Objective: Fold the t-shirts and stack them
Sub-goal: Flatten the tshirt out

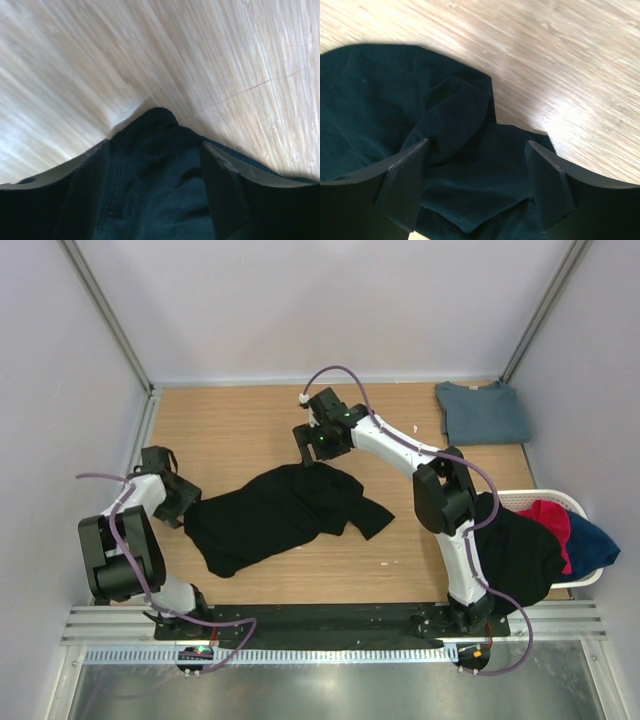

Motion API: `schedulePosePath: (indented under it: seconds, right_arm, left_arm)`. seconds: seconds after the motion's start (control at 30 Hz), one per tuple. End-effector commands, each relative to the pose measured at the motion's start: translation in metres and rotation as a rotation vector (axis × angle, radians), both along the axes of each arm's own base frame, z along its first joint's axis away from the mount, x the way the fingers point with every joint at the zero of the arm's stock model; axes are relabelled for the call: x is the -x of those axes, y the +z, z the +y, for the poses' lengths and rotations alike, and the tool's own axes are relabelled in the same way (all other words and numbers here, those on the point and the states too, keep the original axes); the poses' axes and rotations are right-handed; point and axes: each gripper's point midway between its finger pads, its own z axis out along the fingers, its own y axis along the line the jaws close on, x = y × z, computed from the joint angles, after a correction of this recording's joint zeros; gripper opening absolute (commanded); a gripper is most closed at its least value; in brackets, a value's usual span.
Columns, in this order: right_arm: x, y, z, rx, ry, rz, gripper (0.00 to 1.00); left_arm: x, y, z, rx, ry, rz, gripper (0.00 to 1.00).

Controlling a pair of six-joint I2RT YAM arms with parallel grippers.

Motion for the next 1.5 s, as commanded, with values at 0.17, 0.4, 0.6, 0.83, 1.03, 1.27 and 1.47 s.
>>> schedulePosePath:
  seconds: [0.17, 0.4, 0.6, 0.83, 1.03, 1.27, 1.47]
  right_arm:
    - [-0.007, -0.006, 0.000, 0.056, 0.006, -0.040, 0.22]
    - [-0.075, 0.101, -0.036, -0.070, -0.190, -0.260, 0.01]
    - [-0.120, 0.281, -0.109, -0.257, -0.310, -0.627, 0.01]
    - [-0.069, 0.411, -0.153, -0.273, -0.314, -0.996, 0.01]
    - [-0.015, 0.304, -0.169, -0.130, -0.222, -0.798, 0.01]
    - [0.084, 0.089, -0.189, -0.045, -0.350, -0.187, 0.07]
    - [0.127, 0.043, -0.185, -0.026, -0.325, 0.043, 0.85]
  left_arm:
    - [-0.032, -0.001, -0.007, 0.062, -0.042, -0.098, 0.36]
    - [-0.086, 0.102, -0.006, -0.009, -0.226, -0.380, 0.00]
    - [-0.148, 0.299, 0.002, -0.212, -0.375, -0.812, 0.00]
    - [-0.123, 0.462, -0.017, -0.406, -0.513, -1.171, 0.00]
    - [-0.094, 0.388, -0.040, -0.369, -0.657, -1.092, 0.00]
    - [-0.009, 0.238, -0.069, -0.169, -0.709, -0.763, 0.10]
    - [0.035, 0.203, -0.067, -0.194, -0.660, -0.626, 1.00]
